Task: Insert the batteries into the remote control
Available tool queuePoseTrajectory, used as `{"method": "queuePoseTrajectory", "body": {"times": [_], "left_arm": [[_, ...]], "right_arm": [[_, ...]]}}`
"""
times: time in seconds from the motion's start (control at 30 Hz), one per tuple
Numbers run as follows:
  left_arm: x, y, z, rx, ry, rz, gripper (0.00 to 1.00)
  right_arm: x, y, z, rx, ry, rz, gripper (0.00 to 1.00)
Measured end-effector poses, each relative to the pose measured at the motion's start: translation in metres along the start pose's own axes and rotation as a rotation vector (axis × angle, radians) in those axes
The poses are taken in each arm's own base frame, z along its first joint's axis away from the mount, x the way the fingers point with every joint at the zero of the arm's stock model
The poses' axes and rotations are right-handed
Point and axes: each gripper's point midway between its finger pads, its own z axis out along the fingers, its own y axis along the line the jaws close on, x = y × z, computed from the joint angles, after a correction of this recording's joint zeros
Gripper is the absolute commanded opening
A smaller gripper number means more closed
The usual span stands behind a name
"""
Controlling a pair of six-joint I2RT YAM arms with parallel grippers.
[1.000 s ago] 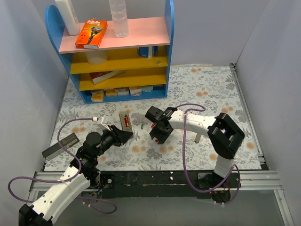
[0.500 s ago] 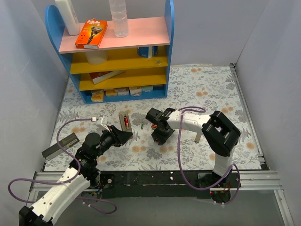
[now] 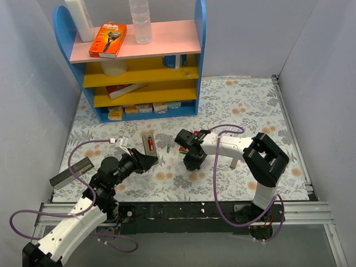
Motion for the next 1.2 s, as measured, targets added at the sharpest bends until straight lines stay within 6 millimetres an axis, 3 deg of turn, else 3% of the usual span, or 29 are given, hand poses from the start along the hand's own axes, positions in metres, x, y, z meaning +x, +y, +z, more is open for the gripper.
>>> {"method": "queuePoseTrajectory", "body": {"times": [0.13,0.53,0.63,0.83,1.03,1.17,1.2], "left_arm": [[0.004,-0.004,0.001,0.032,0.015,0.003,0.01],[0.025,-0.012,0.008,0.167,0.059,-0.04,0.01],[0.033,-0.01,0.01,0.181,0.071,-0.085,0.0],[0.028,-0.018,0.015,0.214,0.064,-0.142,0.0],[0.041,-0.003,0.023,0.15,0.12,-0.151,0.0],[0.041,-0.001,0.026,0.126,0.135,-0.14,0.0],[0.04,-0.002,0.027,0.124,0.135,-0.136,0.0]], "right_arm": [[-0.006,-0.011,-0.001,0.002,-0.032,-0.103,0.01],[-0.023,-0.046,-0.003,-0.039,-0.104,-0.647,0.01],[-0.026,-0.054,-0.012,-0.068,-0.11,-0.804,0.01],[-0.031,-0.028,-0.07,-0.284,-0.187,-1.047,0.01],[-0.021,0.009,-0.121,-0.484,-0.203,-1.201,0.01],[-0.028,0.009,-0.127,-0.464,-0.215,-1.153,0.2],[-0.033,0.005,-0.124,-0.436,-0.211,-1.12,0.31]]}}
